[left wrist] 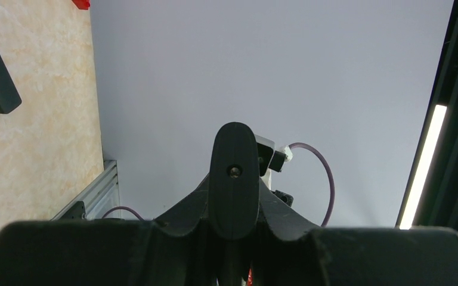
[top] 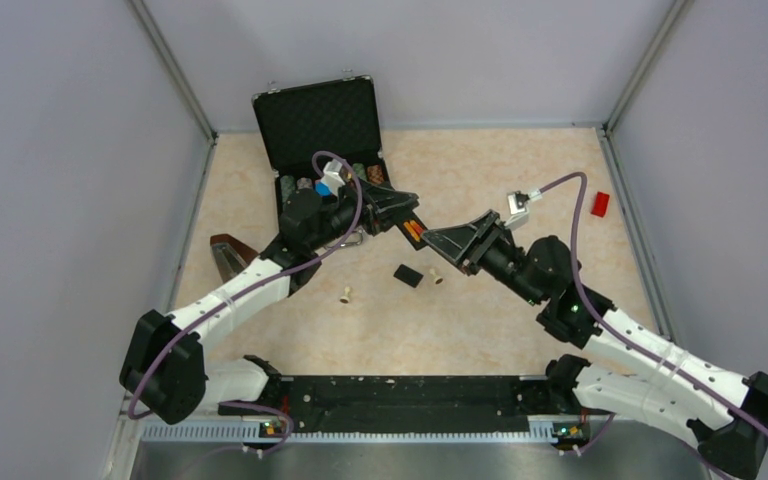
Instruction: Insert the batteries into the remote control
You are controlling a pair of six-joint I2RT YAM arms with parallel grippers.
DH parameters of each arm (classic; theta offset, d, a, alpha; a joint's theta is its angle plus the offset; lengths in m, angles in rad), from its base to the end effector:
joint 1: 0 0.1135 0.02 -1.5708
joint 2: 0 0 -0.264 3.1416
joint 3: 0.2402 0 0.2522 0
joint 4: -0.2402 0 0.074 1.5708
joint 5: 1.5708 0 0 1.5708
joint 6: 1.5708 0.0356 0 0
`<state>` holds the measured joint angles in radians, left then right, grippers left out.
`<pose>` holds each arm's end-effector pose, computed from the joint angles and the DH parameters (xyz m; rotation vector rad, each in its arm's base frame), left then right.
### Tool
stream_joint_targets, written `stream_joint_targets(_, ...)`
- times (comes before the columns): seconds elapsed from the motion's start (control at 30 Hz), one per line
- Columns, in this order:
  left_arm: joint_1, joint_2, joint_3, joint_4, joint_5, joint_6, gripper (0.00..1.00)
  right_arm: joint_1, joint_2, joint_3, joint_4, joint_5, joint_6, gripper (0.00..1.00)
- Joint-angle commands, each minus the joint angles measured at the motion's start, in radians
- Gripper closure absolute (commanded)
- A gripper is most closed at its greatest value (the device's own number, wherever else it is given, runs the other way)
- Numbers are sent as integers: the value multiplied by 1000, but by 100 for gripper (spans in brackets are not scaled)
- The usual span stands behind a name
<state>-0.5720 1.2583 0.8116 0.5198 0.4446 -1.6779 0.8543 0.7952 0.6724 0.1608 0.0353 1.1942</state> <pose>0.2368 -0.1707 0.3208 -0.5996 1.8439 -2.0125 0.1291 0.1463 0.3357 0.3308 1.7358 1.5516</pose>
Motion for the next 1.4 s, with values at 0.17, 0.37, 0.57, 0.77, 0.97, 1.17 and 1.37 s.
stream_joint_targets(0.17, -9, -54, 17, 84, 5, -35, 100, -11, 30, 10, 7, 11, 5, 57)
stream_joint_targets(0.37, -10, -67, 22, 90, 13, -57, 100, -10, 44, -11, 34, -1, 43, 59)
stream_joint_targets(0.57, -11, -71, 28, 92, 26, -51, 100, -10, 63, -17, 62, -18, 71, 62)
stream_joint_targets(0.77, -13, -76, 46, 77, 67, 34, 100, -12, 95, -13, 91, -43, 115, 65)
stream_joint_targets(0.97, -16, -88, 56, 98, 89, 106, 100, -12, 120, -26, 132, -82, 177, 71)
stream_joint_targets(1.17, -18, -80, 71, 97, 113, 133, 100, -11, 140, -5, 131, -107, 172, 76)
stream_joint_targets(1.37, -17, -74, 76, 60, 112, 168, 100, -15, 139, 44, 67, -117, 126, 59)
